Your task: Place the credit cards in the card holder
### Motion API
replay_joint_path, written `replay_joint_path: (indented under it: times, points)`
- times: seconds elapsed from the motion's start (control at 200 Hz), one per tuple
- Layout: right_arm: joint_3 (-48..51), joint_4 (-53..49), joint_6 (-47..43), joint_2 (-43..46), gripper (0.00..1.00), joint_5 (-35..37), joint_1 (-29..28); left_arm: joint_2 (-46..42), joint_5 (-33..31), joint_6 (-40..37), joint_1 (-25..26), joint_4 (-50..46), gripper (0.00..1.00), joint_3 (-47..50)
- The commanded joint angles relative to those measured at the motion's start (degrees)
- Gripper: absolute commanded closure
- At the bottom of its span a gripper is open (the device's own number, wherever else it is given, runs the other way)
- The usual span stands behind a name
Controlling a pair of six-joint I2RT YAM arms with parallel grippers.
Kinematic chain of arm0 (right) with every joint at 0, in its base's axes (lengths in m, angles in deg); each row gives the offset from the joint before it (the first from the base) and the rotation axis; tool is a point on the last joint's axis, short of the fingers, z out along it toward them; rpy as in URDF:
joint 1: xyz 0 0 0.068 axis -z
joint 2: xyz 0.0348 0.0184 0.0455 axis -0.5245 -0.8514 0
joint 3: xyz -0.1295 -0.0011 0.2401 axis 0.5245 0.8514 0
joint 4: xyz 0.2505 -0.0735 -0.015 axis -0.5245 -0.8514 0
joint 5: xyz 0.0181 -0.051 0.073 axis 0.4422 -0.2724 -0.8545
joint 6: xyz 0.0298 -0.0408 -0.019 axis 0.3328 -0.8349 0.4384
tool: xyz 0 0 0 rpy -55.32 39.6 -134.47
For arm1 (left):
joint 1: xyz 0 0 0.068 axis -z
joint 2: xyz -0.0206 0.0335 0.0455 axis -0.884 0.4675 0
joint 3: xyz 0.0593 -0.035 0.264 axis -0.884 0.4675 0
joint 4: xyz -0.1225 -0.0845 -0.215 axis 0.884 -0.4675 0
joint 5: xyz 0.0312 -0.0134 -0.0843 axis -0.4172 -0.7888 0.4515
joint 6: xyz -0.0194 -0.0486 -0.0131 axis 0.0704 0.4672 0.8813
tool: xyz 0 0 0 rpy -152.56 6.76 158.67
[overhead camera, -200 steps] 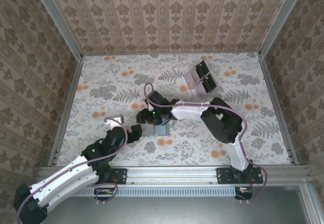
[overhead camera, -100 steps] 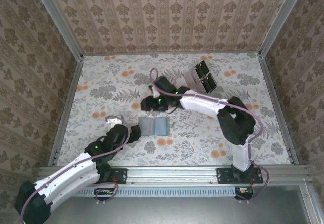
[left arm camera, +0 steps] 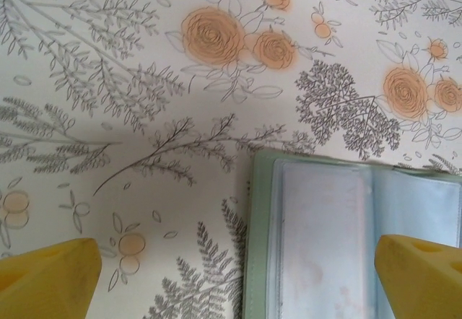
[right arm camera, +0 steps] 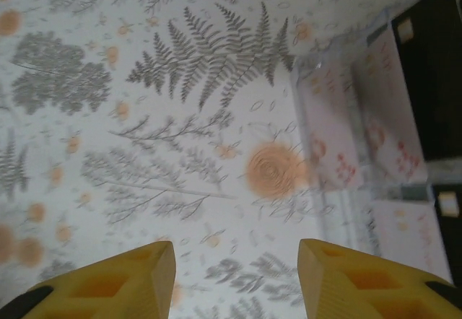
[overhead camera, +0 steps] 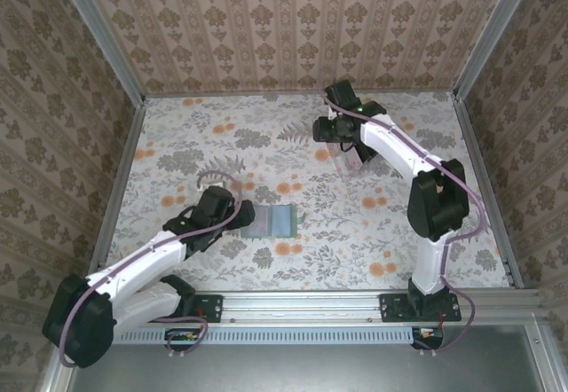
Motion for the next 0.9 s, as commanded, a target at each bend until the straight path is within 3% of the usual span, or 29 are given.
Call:
replay_joint_path:
  times: [0.0, 0.275, 0.89]
  points:
    - [-6.09, -7.74, -6.61, -5.74, 0.55, 8.23, -0.11, 2.32, 2.75, -3.18, -1.28, -0.1, 0.0, -2.92]
    - [-16.43, -11.95, -10.47, -15.62, 0.6, 13.97, 1.23, 6.09, 4.51, -3.89, -2.44, 1.09, 0.0, -4.16]
    - [-29.19, -16.28, -12.79, -28.59, 0.61, 13.23, 2.82, 9.33, 5.43, -3.84, -2.95, 3.02, 0.0, -4.56]
